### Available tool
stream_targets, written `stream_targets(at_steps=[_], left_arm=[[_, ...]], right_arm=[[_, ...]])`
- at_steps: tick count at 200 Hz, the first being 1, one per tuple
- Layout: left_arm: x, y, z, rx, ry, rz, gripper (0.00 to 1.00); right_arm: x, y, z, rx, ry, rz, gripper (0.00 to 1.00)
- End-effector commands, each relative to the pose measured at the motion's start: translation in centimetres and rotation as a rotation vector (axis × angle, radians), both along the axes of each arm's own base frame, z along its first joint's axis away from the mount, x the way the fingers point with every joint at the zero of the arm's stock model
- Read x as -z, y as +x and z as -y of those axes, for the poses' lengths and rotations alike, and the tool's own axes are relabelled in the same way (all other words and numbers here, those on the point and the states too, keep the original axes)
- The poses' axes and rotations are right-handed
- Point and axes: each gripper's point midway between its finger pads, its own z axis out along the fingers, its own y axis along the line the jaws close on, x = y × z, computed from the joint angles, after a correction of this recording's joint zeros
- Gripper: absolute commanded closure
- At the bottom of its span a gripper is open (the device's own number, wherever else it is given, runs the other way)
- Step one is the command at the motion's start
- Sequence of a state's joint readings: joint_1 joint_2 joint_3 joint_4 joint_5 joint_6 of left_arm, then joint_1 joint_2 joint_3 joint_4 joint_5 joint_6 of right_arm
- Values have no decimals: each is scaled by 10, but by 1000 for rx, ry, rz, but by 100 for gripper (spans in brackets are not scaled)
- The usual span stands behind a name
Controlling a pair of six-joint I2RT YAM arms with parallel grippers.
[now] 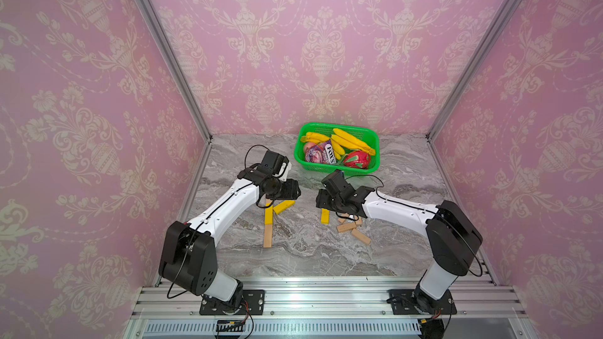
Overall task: Assemble the letter k with building blocks
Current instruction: Pick up the building block from the center of the board.
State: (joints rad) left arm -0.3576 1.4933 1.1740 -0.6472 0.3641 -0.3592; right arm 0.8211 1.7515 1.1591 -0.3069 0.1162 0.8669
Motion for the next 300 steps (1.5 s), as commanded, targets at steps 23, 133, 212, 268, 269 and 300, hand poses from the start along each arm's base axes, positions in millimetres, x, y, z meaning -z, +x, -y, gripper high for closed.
stream_targets(at_steps=[23, 133, 212, 268, 269, 300], left_arm=[[-10, -21, 12, 14, -369, -152, 27], [2, -38, -14, 7, -378, -142, 1], [-3, -38, -17, 10, -387, -141, 1], [1, -38, -27, -28, -396, -161, 1], [1, -38, -27, -28, -396, -162, 1], [-3, -37, -36, -47, -389, -141, 1]], right_arm=[[33, -15, 5, 3, -137, -87, 37], [45, -11, 6, 30, -193, -94, 42], [54, -4, 4, 25, -194, -114, 57], [62, -7, 7, 9, -222, -140, 75], [62, -7, 7, 9, -224, -140, 75], [60, -7, 11, 1, -249, -138, 83]])
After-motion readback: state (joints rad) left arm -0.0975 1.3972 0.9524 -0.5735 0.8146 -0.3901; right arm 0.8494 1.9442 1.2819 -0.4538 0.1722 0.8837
